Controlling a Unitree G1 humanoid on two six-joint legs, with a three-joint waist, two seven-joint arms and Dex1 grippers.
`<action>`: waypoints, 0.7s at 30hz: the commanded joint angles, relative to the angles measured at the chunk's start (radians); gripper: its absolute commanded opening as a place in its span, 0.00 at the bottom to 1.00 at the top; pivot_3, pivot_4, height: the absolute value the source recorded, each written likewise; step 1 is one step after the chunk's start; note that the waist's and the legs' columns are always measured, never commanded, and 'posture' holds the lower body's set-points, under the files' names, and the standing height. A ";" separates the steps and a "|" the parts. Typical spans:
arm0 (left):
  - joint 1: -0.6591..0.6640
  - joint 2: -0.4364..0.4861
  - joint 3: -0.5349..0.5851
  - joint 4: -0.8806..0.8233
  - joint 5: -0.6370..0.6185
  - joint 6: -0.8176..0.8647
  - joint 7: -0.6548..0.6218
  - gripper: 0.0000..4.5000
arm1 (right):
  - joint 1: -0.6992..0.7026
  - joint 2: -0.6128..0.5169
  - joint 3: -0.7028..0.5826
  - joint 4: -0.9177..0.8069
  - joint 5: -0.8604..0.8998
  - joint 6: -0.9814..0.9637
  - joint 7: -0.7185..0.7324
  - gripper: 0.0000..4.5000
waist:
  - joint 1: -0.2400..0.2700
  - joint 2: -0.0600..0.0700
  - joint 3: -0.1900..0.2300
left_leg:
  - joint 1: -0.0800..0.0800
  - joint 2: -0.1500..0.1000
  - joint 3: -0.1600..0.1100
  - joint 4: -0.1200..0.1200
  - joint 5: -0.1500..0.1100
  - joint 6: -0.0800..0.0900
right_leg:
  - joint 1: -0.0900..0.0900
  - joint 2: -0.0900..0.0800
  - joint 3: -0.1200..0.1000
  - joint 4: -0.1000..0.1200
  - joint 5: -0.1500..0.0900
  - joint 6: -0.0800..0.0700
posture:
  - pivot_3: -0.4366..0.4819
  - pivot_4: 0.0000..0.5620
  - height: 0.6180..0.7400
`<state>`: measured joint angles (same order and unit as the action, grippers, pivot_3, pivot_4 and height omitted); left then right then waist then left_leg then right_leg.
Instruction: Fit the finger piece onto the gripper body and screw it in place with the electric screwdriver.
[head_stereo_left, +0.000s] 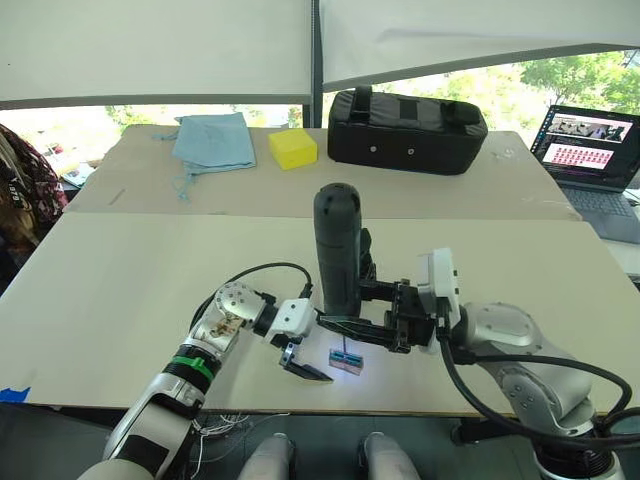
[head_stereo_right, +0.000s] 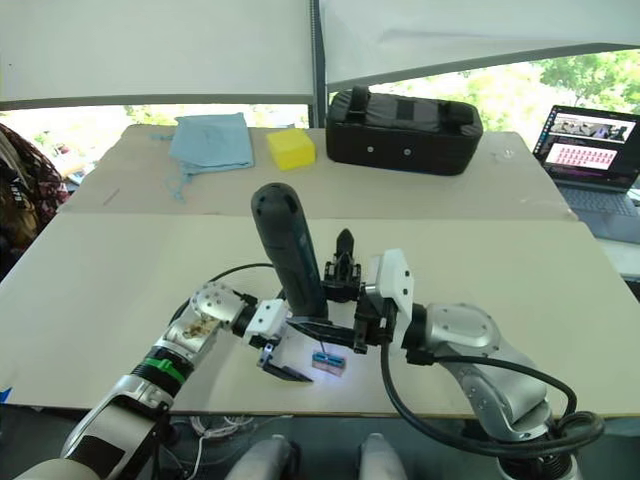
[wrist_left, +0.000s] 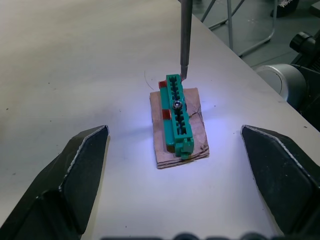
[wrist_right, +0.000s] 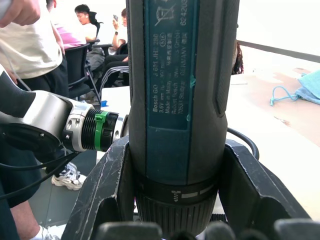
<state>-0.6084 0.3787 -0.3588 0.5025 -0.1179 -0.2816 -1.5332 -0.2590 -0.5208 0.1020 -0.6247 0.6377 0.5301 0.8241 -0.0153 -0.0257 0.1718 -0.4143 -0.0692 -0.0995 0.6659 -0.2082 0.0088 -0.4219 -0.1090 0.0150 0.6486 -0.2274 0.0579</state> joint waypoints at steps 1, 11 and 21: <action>0.009 0.004 -0.011 -0.021 -0.003 -0.004 -0.016 1.00 | -0.004 0.012 -0.010 -0.067 0.003 -0.046 -0.013 0.43 | 0.001 0.000 0.000 | 0.000 0.000 0.000 0.000 0.000 0.000 | 0.000 0.000 0.000 0.000 0.000 0.000 | 0.48 0.27 1.00; 0.006 0.003 -0.018 -0.024 -0.004 0.004 -0.015 1.00 | 0.021 0.016 0.007 -0.040 -0.042 -0.063 -0.023 0.43 | 0.001 0.000 0.000 | 0.000 0.000 0.000 0.000 0.000 0.000 | 0.000 0.000 0.000 0.000 0.000 0.000 | 0.48 0.27 1.00; -0.002 0.000 -0.018 -0.014 -0.003 -0.001 -0.016 1.00 | 0.020 0.030 0.009 -0.039 -0.044 -0.068 -0.029 0.43 | 0.001 0.000 0.000 | 0.000 0.000 0.000 0.000 0.000 0.000 | 0.001 0.000 0.000 0.000 0.000 0.000 | 0.48 0.27 1.00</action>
<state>-0.6068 0.3803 -0.3718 0.4940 -0.1213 -0.2806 -1.5429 -0.2251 -0.4986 0.1237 -0.6319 0.5887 0.5068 0.7959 -0.0141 -0.0257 0.1718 -0.4139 -0.0693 -0.0996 0.6659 -0.2082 0.0088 -0.4214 -0.1091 0.0150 0.6486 -0.2274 0.0580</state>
